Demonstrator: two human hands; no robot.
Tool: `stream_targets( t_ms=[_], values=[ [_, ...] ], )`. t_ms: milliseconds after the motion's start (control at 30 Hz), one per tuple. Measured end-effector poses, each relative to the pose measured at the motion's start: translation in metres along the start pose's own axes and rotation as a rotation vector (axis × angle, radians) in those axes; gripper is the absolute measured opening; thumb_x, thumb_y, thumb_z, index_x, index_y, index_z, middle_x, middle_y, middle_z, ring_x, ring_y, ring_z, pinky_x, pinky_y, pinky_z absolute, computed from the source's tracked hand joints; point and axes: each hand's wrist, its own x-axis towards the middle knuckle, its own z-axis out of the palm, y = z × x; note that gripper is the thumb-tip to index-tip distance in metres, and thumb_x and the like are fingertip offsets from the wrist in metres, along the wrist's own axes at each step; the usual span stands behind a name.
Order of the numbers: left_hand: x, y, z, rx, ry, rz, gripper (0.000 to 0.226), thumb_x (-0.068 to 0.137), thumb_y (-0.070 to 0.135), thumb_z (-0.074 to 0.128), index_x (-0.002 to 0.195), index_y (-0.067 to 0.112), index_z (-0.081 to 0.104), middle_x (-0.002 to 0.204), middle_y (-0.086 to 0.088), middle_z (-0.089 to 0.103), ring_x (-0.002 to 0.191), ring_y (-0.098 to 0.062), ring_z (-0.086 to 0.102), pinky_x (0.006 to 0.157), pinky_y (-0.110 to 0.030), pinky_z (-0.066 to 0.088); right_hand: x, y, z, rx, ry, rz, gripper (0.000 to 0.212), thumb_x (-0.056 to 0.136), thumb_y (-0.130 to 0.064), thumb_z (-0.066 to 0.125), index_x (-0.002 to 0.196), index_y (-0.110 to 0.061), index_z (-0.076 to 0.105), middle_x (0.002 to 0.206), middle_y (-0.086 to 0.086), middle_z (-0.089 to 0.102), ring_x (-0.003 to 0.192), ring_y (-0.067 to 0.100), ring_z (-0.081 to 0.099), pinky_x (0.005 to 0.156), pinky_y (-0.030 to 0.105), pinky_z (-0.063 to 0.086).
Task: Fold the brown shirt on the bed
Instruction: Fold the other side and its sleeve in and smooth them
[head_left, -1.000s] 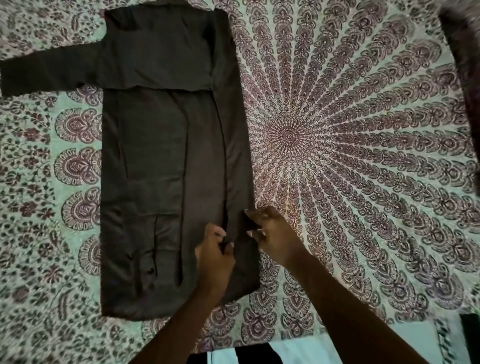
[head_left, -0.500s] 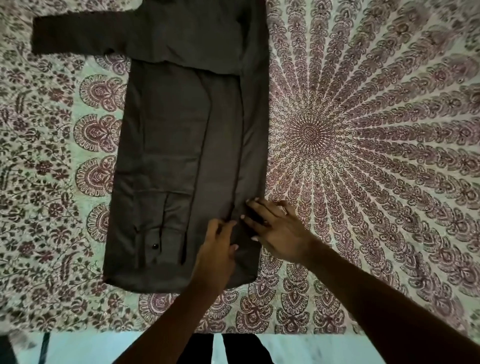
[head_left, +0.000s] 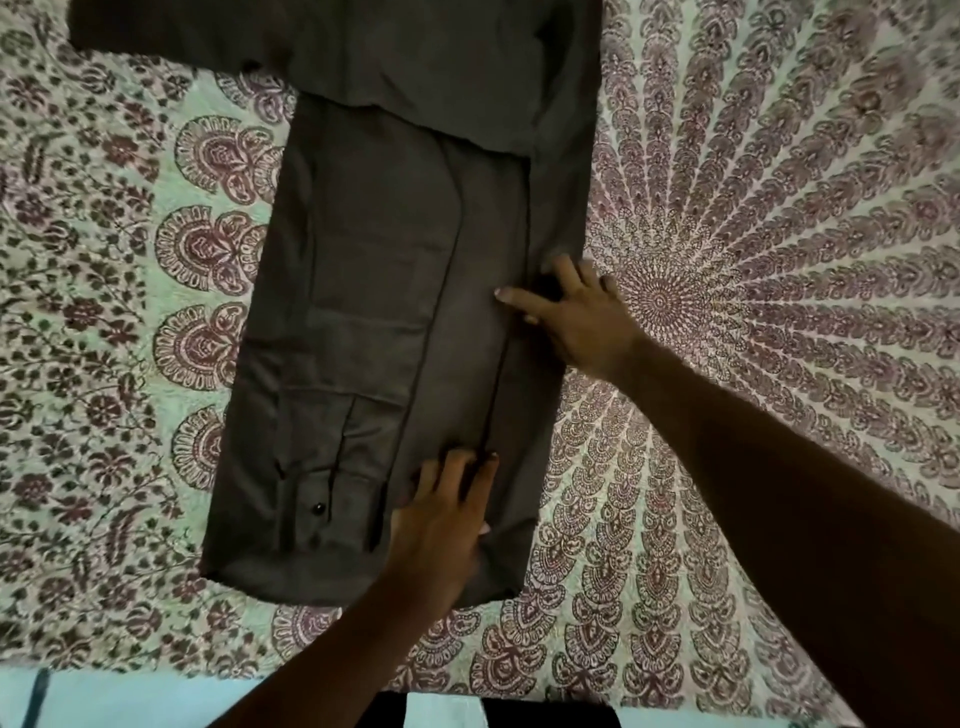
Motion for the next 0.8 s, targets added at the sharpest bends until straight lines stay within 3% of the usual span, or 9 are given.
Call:
stream_targets(
  t_ms=[67,167,233,300,400,500,633,700,800],
  values=[
    [0.001,0.003,-0.005,0.022,-0.018,-0.019,0.093,0.075,0.036,0.087,0.154,0.029,0.038,0.159,0.001,0.032,0.124,-0.028,0.047,0.070,-0.041,0.061,0.025,-0.001,-0.012,-0.008,0.000,-0.015,0.052,0.097,-0.022,0.059,0.137,-0.048,0.040,0.146,0.019,0.033,0.128,0.044,0.037,0.099,0.062,0.044],
    [0.004,0.009,-0.012,0.048,-0.018,-0.008,0.102,0.076,0.034,0.085,0.160,0.027,0.029,0.172,0.009,0.012,0.125,-0.028,0.046,0.076,-0.042,0.059,0.050,0.000,-0.024,-0.081,-0.081,-0.070,0.028,0.089,-0.017,0.068,0.109,-0.028,0.052,0.146,0.021,0.033,0.129,0.043,0.035,0.092,0.058,0.044],
    [0.006,0.010,-0.013,0.059,-0.015,-0.013,0.106,0.075,0.032,0.087,0.161,0.028,0.026,0.173,0.011,0.005,0.124,-0.027,0.046,0.078,-0.041,0.058,0.059,0.000,-0.033,-0.094,-0.102,-0.116,0.025,0.087,-0.017,0.070,0.091,-0.024,0.047,0.142,0.020,0.035,0.127,0.042,0.035,0.088,0.056,0.043],
    [0.005,0.011,-0.013,0.059,-0.029,-0.026,0.109,0.073,0.031,0.088,0.162,0.028,0.024,0.174,0.010,0.001,0.126,-0.028,0.047,0.078,-0.041,0.058,0.061,-0.001,-0.037,-0.089,-0.065,-0.156,0.028,0.088,-0.018,0.068,0.089,-0.024,0.041,0.134,0.019,0.039,0.122,0.041,0.038,0.084,0.054,0.042],
    [0.005,0.011,-0.015,0.043,-0.050,-0.030,0.112,0.072,0.031,0.090,0.162,0.026,0.024,0.174,0.008,-0.006,0.127,-0.028,0.048,0.076,-0.041,0.060,0.053,-0.003,-0.035,-0.091,0.010,-0.163,0.015,0.091,-0.016,0.063,0.102,-0.018,0.053,0.130,0.020,0.043,0.120,0.042,0.042,0.087,0.056,0.043],
    [0.006,0.010,-0.019,0.058,-0.045,0.024,0.110,0.072,0.035,0.087,0.162,0.022,0.024,0.172,0.013,-0.018,0.124,-0.027,0.044,0.071,-0.040,0.060,0.036,-0.019,-0.026,-0.036,0.083,-0.108,0.039,0.084,-0.014,0.071,0.121,-0.015,0.059,0.129,0.019,0.050,0.114,0.042,0.050,0.088,0.055,0.047],
    [0.005,0.008,-0.021,0.129,-0.087,0.024,0.124,0.055,0.060,0.092,0.158,0.019,0.037,0.173,0.016,-0.009,0.116,-0.024,0.044,0.075,-0.036,0.057,-0.032,-0.060,0.009,0.120,0.248,-0.066,0.039,0.074,-0.018,0.072,0.112,-0.012,0.065,0.118,0.017,0.059,0.099,0.038,0.060,0.082,0.047,0.052],
    [0.005,0.011,-0.022,0.126,-0.091,0.027,0.121,0.054,0.062,0.091,0.156,0.021,0.040,0.172,0.017,-0.007,0.117,-0.024,0.046,0.074,-0.037,0.057,-0.078,-0.072,0.038,0.187,0.205,-0.101,0.040,0.082,-0.023,0.068,0.120,-0.010,0.066,0.127,0.018,0.059,0.108,0.037,0.059,0.088,0.049,0.052],
    [0.005,0.015,-0.017,0.136,-0.123,0.053,0.116,0.069,0.057,0.086,0.162,0.022,0.025,0.171,0.014,-0.018,0.129,-0.025,0.040,0.091,-0.042,0.055,-0.122,-0.066,0.073,0.156,0.045,-0.150,0.058,0.101,-0.045,0.051,0.150,-0.013,0.049,0.160,0.016,0.040,0.144,0.034,0.044,0.112,0.055,0.041]
  ],
)
